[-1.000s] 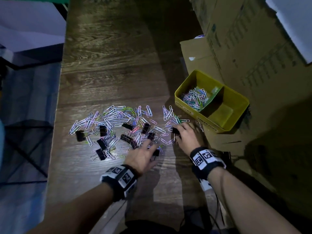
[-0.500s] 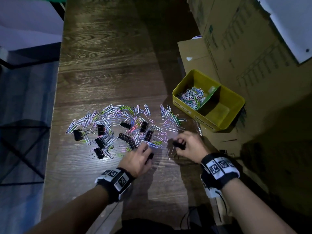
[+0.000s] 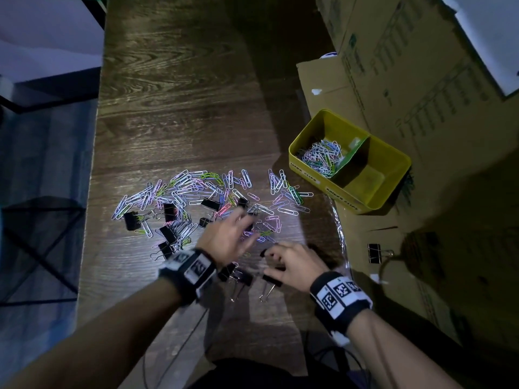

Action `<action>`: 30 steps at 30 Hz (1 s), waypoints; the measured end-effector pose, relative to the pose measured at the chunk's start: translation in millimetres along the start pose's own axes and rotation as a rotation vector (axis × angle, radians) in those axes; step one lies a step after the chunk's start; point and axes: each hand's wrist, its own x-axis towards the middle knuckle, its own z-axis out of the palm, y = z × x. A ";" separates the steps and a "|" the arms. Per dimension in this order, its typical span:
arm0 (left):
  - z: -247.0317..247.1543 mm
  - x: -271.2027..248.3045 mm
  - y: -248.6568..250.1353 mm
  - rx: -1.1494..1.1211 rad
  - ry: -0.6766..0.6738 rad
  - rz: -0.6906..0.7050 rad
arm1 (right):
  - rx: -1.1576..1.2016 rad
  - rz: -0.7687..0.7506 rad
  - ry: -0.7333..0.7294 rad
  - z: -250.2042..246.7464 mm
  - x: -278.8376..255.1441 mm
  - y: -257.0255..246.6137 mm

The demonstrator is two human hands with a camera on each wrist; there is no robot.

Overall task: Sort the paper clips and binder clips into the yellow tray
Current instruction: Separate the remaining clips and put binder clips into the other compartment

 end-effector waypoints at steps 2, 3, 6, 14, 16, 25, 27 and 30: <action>-10.2 28.9 5.3 0.044 -0.114 -0.071 | 0.002 -0.015 0.034 -11.8 8.5 -3.5; -12.1 39.8 6.6 0.081 -0.199 -0.085 | -0.009 -0.040 0.030 -15.6 13.3 -6.5; -10.6 60.1 1.8 0.132 -0.390 -0.074 | -0.060 -0.108 -0.069 -16.7 27.1 -18.3; -14.4 59.8 -29.6 -0.003 -0.356 -0.160 | -0.153 -0.029 -0.018 1.0 39.1 -16.1; -19.1 55.7 -38.8 0.014 -0.366 -0.199 | -0.128 0.003 0.000 1.0 36.8 -11.3; -36.2 91.7 -28.9 0.093 -0.190 -0.211 | 0.299 0.245 0.405 -29.6 28.1 18.9; -29.2 117.4 -16.8 0.031 -0.142 -0.186 | 0.208 0.303 0.485 -35.6 30.3 24.8; -12.6 142.3 1.7 0.026 -0.317 -0.203 | -0.074 0.344 0.454 -38.3 33.8 28.3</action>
